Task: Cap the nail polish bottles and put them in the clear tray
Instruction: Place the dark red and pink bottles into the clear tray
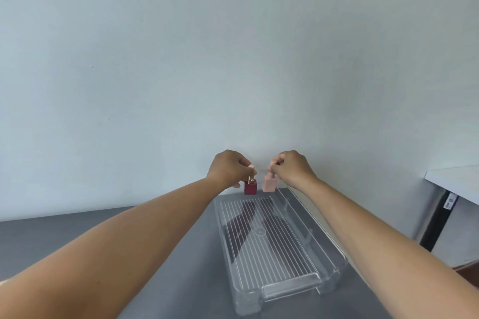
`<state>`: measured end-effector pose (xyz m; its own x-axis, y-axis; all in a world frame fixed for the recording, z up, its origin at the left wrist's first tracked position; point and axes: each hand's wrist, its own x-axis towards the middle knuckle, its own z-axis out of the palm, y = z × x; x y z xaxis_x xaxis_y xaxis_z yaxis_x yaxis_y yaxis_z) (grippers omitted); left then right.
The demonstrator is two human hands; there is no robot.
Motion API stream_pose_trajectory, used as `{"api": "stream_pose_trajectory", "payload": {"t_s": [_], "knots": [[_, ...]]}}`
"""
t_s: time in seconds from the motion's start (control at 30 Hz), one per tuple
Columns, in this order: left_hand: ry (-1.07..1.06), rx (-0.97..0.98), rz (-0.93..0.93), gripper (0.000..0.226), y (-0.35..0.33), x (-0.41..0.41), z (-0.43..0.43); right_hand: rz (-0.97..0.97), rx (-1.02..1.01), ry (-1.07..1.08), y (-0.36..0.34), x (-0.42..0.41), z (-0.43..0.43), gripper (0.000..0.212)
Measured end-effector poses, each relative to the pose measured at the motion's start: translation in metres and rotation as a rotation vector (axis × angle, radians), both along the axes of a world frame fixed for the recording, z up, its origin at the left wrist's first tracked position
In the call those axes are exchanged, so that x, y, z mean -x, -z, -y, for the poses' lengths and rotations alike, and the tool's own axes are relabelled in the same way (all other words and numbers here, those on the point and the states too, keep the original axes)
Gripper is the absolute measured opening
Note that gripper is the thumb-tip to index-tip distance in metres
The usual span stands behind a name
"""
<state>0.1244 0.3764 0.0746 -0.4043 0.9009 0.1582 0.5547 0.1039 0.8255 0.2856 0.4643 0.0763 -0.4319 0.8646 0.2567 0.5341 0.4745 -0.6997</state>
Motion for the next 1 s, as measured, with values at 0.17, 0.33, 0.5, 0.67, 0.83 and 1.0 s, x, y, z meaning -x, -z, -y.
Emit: {"api": "stream_pose_trajectory", "payload": {"t_s": [0.17,0.33,0.5,0.67,0.83,1.0], "knots": [[-0.029,0.005,-0.019,0.009,0.014,-0.001,-0.011,0.045,-0.031,-0.030,0.014,0.004,-0.008,0.020],[-0.051,0.004,-0.010,0.008,0.017,-0.001,-0.019,0.034,-0.049,-0.022,0.017,0.006,-0.013,0.009],[-0.064,-0.005,-0.005,0.013,0.018,-0.003,-0.019,0.004,-0.063,-0.028,0.020,0.006,-0.015,0.007],[-0.053,-0.019,0.024,0.023,0.016,-0.005,-0.018,-0.006,-0.061,-0.051,0.016,0.003,-0.013,0.015],[-0.050,-0.031,0.009,0.017,0.015,-0.008,-0.019,0.017,-0.065,-0.042,0.017,0.004,-0.013,0.025],[-0.052,-0.033,-0.015,0.016,0.016,-0.009,-0.020,0.013,-0.057,-0.046,0.018,0.005,-0.014,0.021]]}}
